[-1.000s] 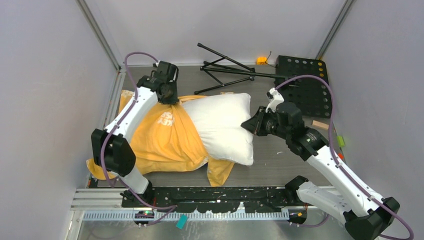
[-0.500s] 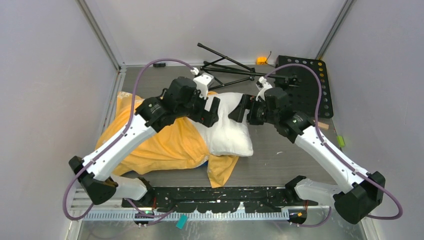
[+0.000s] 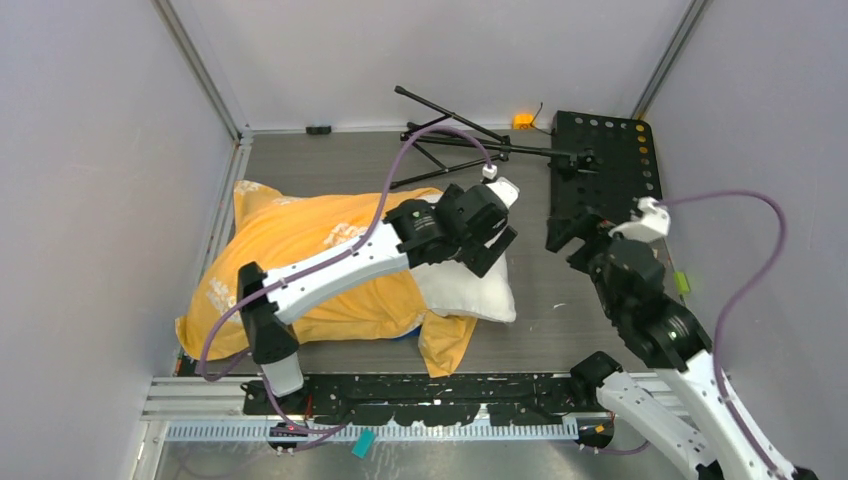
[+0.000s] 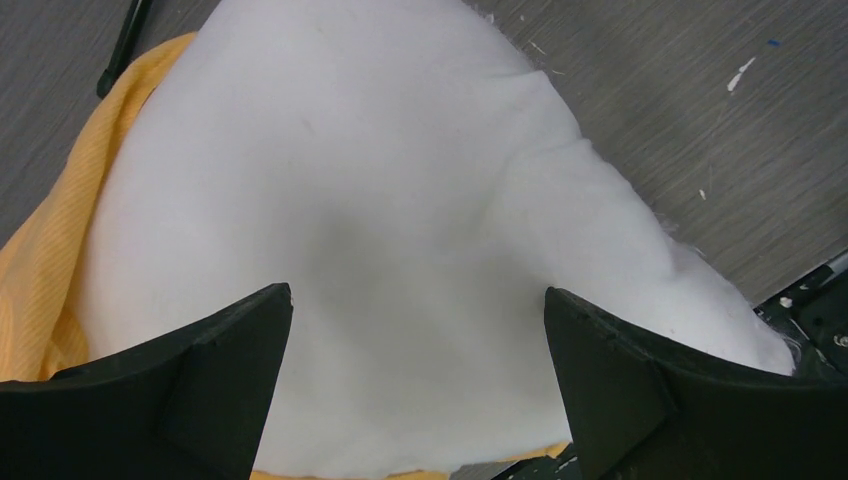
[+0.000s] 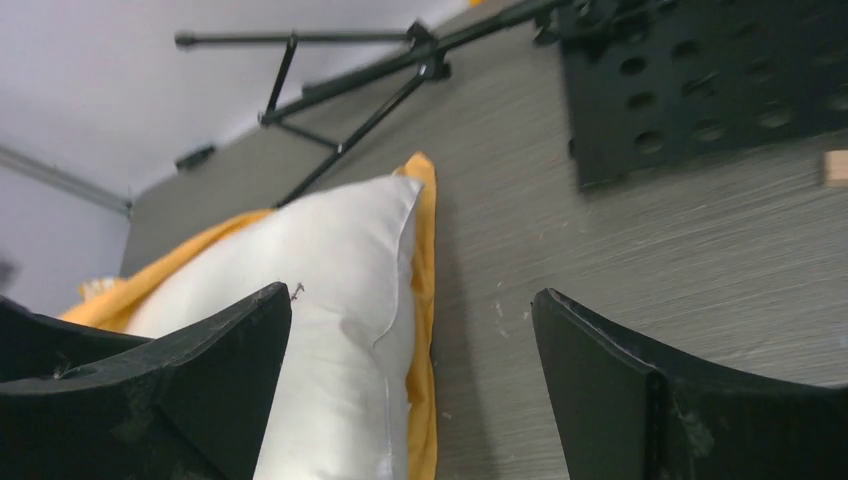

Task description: Remove the pillowcase from the pillow

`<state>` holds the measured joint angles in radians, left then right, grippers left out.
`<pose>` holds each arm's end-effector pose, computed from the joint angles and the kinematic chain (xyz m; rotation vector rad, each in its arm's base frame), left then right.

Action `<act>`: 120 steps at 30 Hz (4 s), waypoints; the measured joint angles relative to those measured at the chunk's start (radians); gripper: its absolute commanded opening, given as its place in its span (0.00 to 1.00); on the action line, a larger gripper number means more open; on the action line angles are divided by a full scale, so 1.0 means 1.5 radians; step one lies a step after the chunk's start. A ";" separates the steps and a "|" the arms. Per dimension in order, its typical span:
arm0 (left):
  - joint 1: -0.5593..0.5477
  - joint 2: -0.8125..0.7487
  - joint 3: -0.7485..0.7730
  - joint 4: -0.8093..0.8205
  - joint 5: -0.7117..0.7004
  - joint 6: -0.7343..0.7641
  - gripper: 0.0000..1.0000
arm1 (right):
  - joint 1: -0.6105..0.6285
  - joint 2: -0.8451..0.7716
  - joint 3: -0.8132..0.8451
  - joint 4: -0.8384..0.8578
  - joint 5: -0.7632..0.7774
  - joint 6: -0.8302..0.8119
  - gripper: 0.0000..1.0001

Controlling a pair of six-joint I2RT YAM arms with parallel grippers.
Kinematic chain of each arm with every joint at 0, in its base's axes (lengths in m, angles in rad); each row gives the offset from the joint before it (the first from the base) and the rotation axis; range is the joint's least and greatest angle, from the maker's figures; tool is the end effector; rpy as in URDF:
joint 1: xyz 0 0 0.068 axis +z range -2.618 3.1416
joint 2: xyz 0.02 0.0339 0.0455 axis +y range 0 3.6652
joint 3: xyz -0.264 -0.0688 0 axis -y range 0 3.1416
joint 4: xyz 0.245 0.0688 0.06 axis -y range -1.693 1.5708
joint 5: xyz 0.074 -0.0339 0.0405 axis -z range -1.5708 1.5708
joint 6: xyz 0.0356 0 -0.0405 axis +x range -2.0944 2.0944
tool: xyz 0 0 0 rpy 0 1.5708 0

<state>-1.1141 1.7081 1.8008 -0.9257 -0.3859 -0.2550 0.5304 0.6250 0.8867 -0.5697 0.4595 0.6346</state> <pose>0.1736 -0.3230 0.3783 0.8102 2.1912 -0.2169 0.1184 0.0511 0.3572 0.4093 1.8175 0.3801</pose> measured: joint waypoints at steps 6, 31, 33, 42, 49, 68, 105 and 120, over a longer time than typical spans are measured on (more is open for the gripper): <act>0.001 0.103 0.084 -0.054 -0.035 -0.030 1.00 | -0.001 -0.153 -0.025 -0.022 0.113 -0.006 0.93; 0.125 -0.188 -0.098 -0.006 -0.061 -0.031 0.00 | -0.002 0.109 -0.131 0.088 -0.153 0.041 0.97; 0.131 -0.227 -0.083 -0.019 -0.062 -0.023 0.00 | -0.003 0.142 -0.142 0.133 -0.193 0.054 0.99; 0.143 -0.336 -0.045 -0.035 -0.043 -0.014 0.00 | -0.010 0.323 -0.171 0.462 -0.446 0.165 0.99; 0.142 -0.348 -0.041 -0.035 -0.037 -0.014 0.00 | -0.010 0.359 -0.176 0.663 -0.543 0.256 1.00; 0.143 -0.348 0.012 -0.044 -0.026 -0.015 0.00 | 0.043 0.489 -0.086 0.643 -0.536 0.245 0.95; 0.197 -0.236 -0.037 0.058 0.028 -0.050 0.82 | -0.031 0.208 0.073 0.134 -0.394 0.002 1.00; 0.255 -0.189 -0.124 -0.066 0.027 -0.066 1.00 | -0.034 0.409 0.176 -0.027 -0.320 -0.108 1.00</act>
<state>-0.7315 1.4250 1.6146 -1.0245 -0.3454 -0.3546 0.4801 1.2392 1.1515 -0.6106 -0.0212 0.4728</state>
